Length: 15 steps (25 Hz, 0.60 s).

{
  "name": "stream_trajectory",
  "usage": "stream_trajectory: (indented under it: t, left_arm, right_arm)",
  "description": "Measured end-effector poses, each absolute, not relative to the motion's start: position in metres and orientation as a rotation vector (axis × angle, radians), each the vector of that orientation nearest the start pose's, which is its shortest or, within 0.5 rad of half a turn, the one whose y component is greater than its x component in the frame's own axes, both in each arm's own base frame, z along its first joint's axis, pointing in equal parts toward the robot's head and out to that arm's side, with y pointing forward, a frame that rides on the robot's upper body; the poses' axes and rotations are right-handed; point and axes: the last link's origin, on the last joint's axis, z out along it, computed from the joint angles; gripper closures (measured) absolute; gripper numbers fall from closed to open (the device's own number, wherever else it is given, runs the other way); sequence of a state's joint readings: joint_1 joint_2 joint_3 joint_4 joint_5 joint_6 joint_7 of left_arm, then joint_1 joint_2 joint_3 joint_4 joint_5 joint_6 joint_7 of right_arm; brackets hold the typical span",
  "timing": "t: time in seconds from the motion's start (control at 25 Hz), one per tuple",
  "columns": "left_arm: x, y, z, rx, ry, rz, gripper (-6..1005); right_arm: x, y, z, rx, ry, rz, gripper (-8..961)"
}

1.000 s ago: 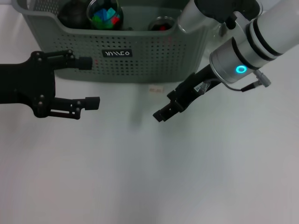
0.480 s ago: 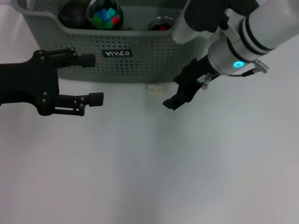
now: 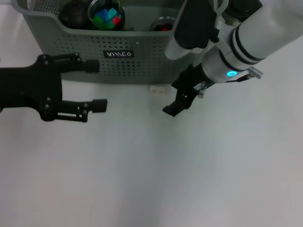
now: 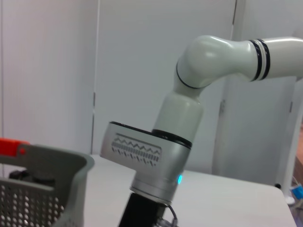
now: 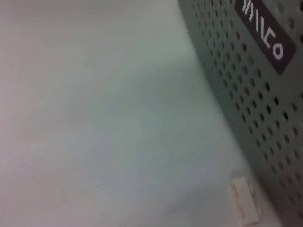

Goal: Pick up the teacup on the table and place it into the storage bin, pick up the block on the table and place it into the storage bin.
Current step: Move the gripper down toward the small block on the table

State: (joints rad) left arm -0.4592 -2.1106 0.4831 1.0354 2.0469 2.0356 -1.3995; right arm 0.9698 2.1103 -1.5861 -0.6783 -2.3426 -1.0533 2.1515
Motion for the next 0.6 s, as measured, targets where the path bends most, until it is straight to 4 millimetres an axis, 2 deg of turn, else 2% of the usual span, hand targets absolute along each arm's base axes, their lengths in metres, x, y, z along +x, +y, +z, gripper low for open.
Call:
stream_trajectory:
  t: [0.16, 0.36, 0.6]
  left_arm:
    - [-0.246, 0.283, 0.064, -2.876, -0.325, -0.742, 115]
    - [-0.252, 0.290, 0.045, -2.902, -0.366, -0.589, 116]
    - [-0.255, 0.295, 0.027, -2.924, -0.324, -0.474, 116]
  right_arm:
    - [0.142, 0.398, -0.117, -2.851, 0.344, -0.421, 127]
    - [0.145, 0.399, -0.119, -2.845, 0.344, -0.422, 127]
    - [0.143, 0.400, -0.120, -2.837, 0.347, -0.404, 127]
